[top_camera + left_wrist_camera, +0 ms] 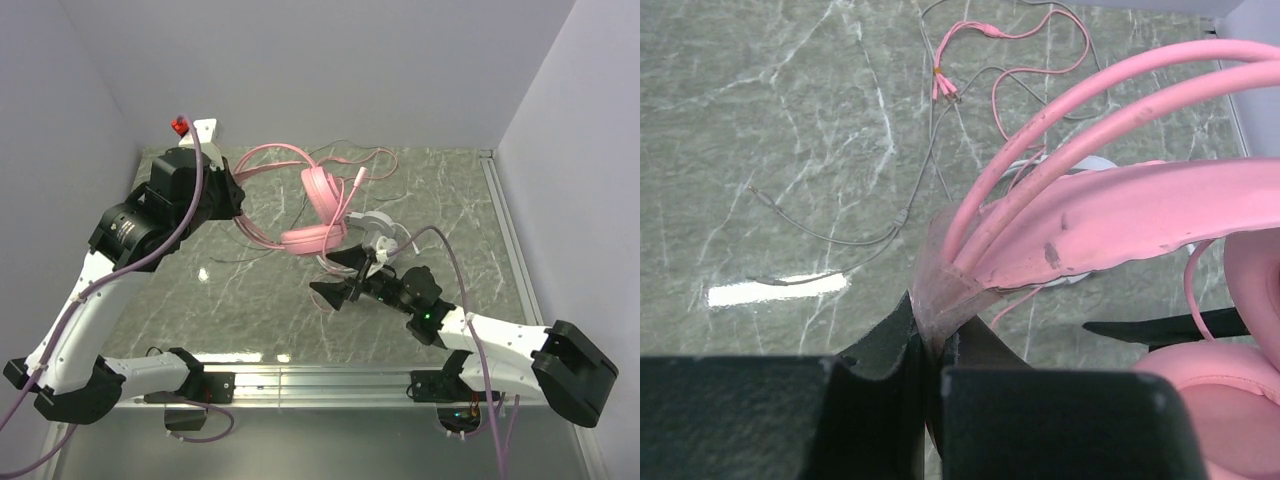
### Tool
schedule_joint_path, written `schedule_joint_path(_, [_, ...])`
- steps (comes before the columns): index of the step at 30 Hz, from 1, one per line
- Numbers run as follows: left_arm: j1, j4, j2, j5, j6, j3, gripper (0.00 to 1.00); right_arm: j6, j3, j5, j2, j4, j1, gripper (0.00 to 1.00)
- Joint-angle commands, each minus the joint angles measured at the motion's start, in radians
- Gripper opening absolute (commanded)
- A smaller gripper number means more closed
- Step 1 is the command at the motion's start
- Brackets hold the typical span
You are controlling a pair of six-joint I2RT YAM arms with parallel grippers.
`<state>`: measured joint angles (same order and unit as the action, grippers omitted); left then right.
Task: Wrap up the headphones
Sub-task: Wrap the headphone cable with the right arm
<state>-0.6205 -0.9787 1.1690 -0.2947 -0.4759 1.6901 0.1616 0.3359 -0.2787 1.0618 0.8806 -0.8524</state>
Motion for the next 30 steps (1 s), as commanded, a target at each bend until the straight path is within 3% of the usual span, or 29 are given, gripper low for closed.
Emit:
schedule_joint_path(1, [0.002, 0.069, -0.006, 0.045, -0.064, 0.056, 0.0, -0.025, 0.067, -0.042, 0.024, 0.136, -0.02, 0.86])
schedule_joint_path(3, [0.002, 0.064, 0.001, 0.043, -0.066, 0.056, 0.0, -0.027, 0.09, -0.053, 0.029, 0.124, -0.025, 0.75])
schedule_joint_path(4, [0.002, 0.063, 0.006, 0.046, -0.066, 0.057, 0.0, -0.028, 0.097, -0.056, 0.033, 0.109, -0.028, 0.59])
schedule_joint_path(6, [0.002, 0.064, 0.014, 0.052, -0.072, 0.053, 0.0, -0.024, 0.109, -0.048, 0.029, 0.097, -0.036, 0.37])
schedule_joint_path(7, [0.002, 0.069, 0.012, 0.057, -0.07, 0.048, 0.0, -0.019, 0.109, -0.037, 0.015, 0.083, -0.036, 0.19])
schedule_joint_path(10, [0.002, 0.106, -0.003, 0.036, -0.056, 0.0, 0.0, -0.013, 0.104, -0.004, -0.046, 0.038, -0.034, 0.05])
schedule_joint_path(18, [0.002, 0.201, -0.031, -0.296, 0.032, -0.179, 0.0, -0.043, 0.169, 0.119, -0.313, -0.285, -0.034, 0.0])
schedule_joint_path(21, [0.002, 0.277, -0.072, -0.266, 0.115, -0.263, 0.0, -0.077, 0.241, 0.205, -0.396, -0.481, -0.033, 0.0])
schedule_joint_path(24, [0.002, 0.385, -0.15, -0.202, 0.22, -0.366, 0.0, -0.131, 0.319, 0.303, -0.408, -0.56, -0.028, 0.0])
schedule_joint_path(30, [0.001, 0.454, -0.249, -0.178, 0.372, -0.478, 0.0, -0.174, 0.534, 0.387, -0.284, -0.764, 0.03, 0.0])
